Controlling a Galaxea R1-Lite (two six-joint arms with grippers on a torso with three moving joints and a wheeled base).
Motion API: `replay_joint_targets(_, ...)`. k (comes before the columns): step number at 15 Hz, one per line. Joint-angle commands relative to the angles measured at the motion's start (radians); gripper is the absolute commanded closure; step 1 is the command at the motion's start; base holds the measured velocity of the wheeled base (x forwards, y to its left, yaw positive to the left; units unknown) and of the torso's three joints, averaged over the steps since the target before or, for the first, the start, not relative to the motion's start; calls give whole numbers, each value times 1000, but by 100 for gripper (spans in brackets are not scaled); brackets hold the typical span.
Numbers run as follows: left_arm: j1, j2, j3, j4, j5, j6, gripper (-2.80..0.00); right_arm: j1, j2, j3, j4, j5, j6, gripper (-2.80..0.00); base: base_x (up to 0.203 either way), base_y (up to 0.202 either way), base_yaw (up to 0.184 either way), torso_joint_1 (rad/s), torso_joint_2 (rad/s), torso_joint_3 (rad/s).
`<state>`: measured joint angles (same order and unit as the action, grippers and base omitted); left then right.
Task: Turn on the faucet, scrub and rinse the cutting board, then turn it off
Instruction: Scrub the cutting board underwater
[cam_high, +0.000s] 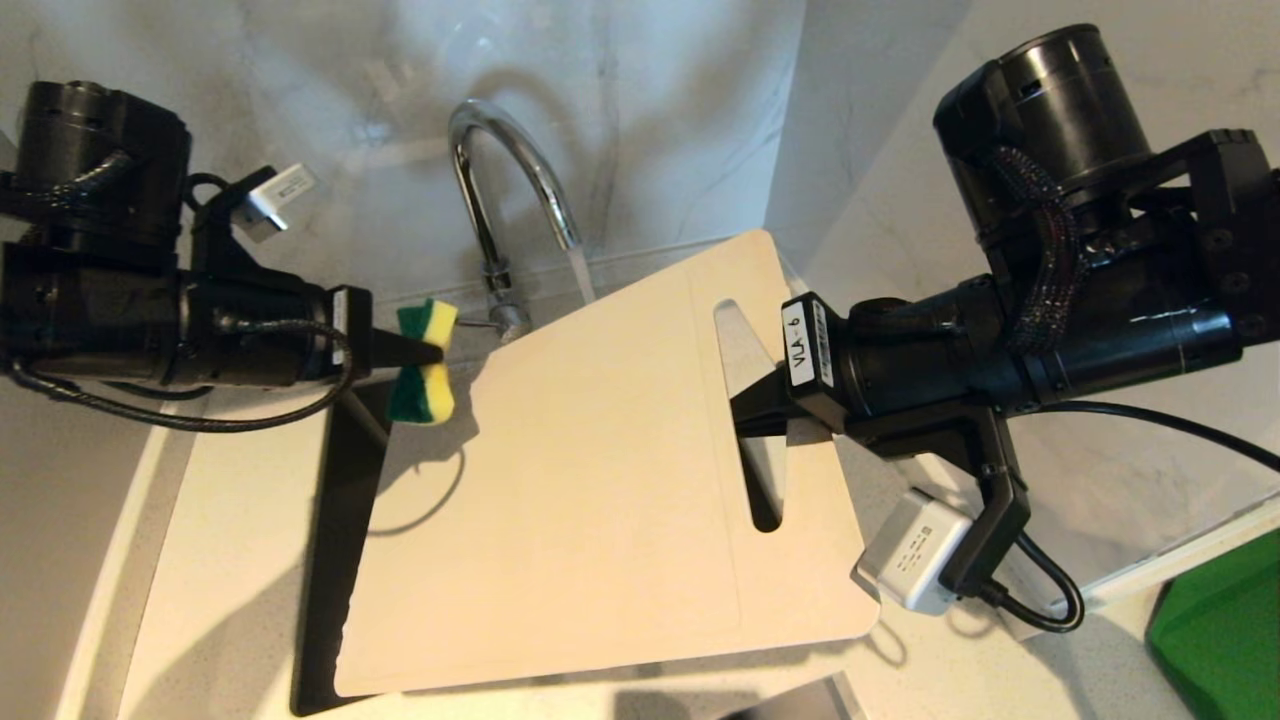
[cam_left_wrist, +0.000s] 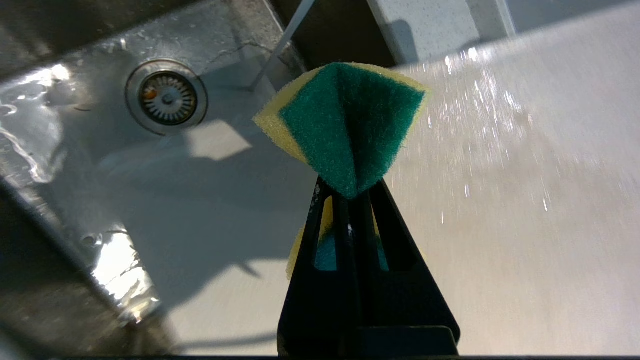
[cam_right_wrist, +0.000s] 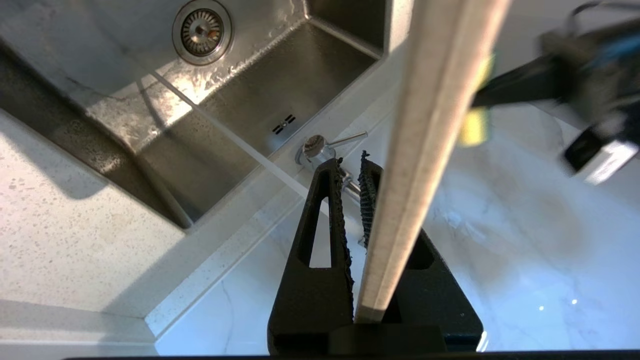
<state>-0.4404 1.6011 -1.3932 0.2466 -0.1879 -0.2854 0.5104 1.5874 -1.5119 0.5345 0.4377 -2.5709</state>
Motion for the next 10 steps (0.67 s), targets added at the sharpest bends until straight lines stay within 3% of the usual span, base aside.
replay_joint_targets(1,-32,132,-66,0,12,-16,0,0,-1,7,2,3,-14,0,0,0,0,0,0,0)
replay_joint_targets(8,53,208,-67,-1,4,-14,0,-1,-1,7,1,3,-14,0,0,0,0,0,0,0)
replay_joint_targets(10,89,202,-67,2,-26,7,0,-1,0,9,1,3,-15,0,0,0,0,0,0,0)
